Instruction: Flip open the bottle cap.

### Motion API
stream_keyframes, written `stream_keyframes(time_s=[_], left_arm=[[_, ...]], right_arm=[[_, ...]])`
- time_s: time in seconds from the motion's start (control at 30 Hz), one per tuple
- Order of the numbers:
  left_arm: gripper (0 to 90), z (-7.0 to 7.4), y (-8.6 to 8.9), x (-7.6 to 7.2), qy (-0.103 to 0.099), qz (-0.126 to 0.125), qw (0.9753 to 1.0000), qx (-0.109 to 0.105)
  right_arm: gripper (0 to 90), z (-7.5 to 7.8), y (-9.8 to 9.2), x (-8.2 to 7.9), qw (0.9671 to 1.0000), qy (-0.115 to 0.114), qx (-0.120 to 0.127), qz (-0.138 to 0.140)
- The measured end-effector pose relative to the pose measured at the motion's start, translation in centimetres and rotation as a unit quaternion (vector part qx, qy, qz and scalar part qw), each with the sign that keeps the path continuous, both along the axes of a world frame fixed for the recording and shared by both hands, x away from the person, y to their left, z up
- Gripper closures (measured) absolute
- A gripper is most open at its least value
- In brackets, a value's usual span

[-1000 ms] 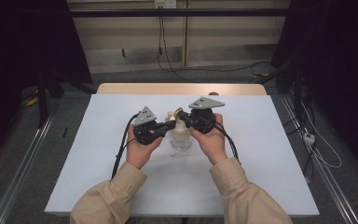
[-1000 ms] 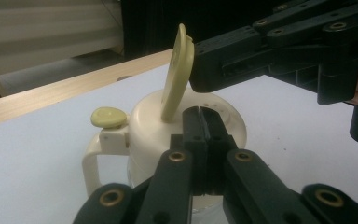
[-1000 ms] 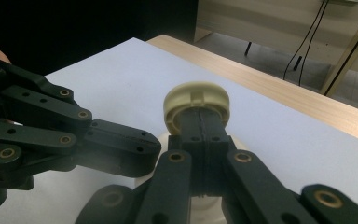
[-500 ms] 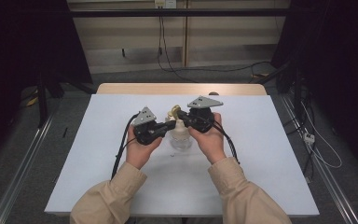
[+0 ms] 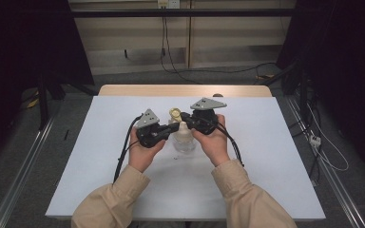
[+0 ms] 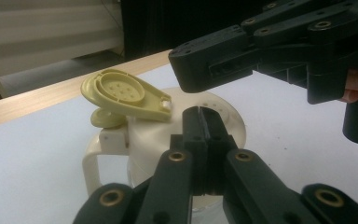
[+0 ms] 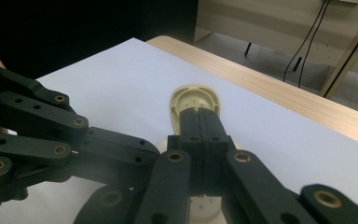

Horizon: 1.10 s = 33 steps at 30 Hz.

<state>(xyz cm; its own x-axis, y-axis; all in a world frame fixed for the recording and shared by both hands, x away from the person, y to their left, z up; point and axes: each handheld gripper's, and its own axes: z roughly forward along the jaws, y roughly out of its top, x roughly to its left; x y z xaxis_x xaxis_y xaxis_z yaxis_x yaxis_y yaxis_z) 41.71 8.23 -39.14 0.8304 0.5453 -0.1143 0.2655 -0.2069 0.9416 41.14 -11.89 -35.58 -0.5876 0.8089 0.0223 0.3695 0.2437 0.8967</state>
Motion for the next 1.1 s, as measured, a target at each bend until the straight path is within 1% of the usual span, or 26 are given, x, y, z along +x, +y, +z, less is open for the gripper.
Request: stream_keyframes(time_s=[0.07,0.13,0.2,0.27,0.37,0.43,0.5,0.53,0.6,0.67,0.73,0.8,0.87,0.97,1.07,1.1], left_arm=[[90.0,0.0,0.0,0.0,-0.001,0.000,1.0000,0.000],[90.0,0.0,0.0,0.0,-0.005,0.000,1.0000,0.004],[90.0,0.0,0.0,0.0,-0.002,-0.004,1.0000,0.001],[90.0,0.0,-0.1,-0.1,0.000,-0.002,1.0000,-0.001],[86.9,0.0,0.0,-0.1,0.003,-0.006,1.0000,-0.005],[84.3,0.1,0.1,-0.2,0.003,-0.002,1.0000,-0.002],[81.0,0.2,0.2,-0.3,0.004,0.002,1.0000,-0.003],[79.2,0.3,0.2,-0.3,0.006,0.004,1.0000,-0.002],[74.7,0.3,0.3,-0.4,0.013,0.004,0.9999,-0.006],[69.0,0.3,0.3,-0.4,0.017,0.002,0.9998,-0.007],[64.0,0.4,0.4,-0.5,0.019,0.003,0.9998,-0.005],[59.5,0.5,0.4,-0.6,0.023,0.006,0.9997,-0.005],[54.7,0.5,0.5,-0.6,0.024,0.008,0.9997,-0.004],[50.4,0.5,0.5,-0.6,0.032,0.012,0.9994,-0.001],[43.7,0.5,0.5,-0.7,0.039,0.013,0.9992,-0.001],[41.1,0.6,0.5,-0.7,0.040,0.015,0.9991,-0.001]], right_arm=[[90.0,0.0,-0.1,0.0,1.0000,-0.001,0.000,0.000],[89.6,0.0,-0.1,0.0,1.0000,-0.001,-0.002,-0.001],[88.5,0.0,-0.1,0.0,1.0000,-0.002,-0.001,-0.001],[86.9,0.0,-0.1,0.1,1.0000,-0.002,-0.001,0.001],[83.7,-0.1,-0.2,0.1,1.0000,0.001,0.000,0.001],[82.1,-0.1,-0.2,0.2,1.0000,0.000,0.002,0.002],[79.7,-0.1,-0.3,0.2,1.0000,0.001,0.005,0.001],[78.3,-0.1,-0.3,0.1,1.0000,-0.002,0.003,0.001],[75.7,0.0,-0.4,0.1,1.0000,-0.007,-0.002,-0.004],[72.3,-0.1,-0.6,0.0,1.0000,-0.006,0.003,-0.005],[69.1,0.0,-0.9,0.0,0.9999,-0.005,0.003,-0.008],[64.4,-0.1,-1.1,-0.2,0.9999,-0.004,0.009,-0.009],[57.1,-0.1,-1.2,-0.2,0.9999,-0.002,0.009,-0.013],[53.3,-0.1,-1.3,-0.4,0.9998,0.000,0.011,-0.013],[46.9,0.0,-1.3,-0.5,0.9999,0.001,0.010,-0.012],[46.2,0.0,-1.3,-0.6,0.9999,0.001,0.011,-0.011]])
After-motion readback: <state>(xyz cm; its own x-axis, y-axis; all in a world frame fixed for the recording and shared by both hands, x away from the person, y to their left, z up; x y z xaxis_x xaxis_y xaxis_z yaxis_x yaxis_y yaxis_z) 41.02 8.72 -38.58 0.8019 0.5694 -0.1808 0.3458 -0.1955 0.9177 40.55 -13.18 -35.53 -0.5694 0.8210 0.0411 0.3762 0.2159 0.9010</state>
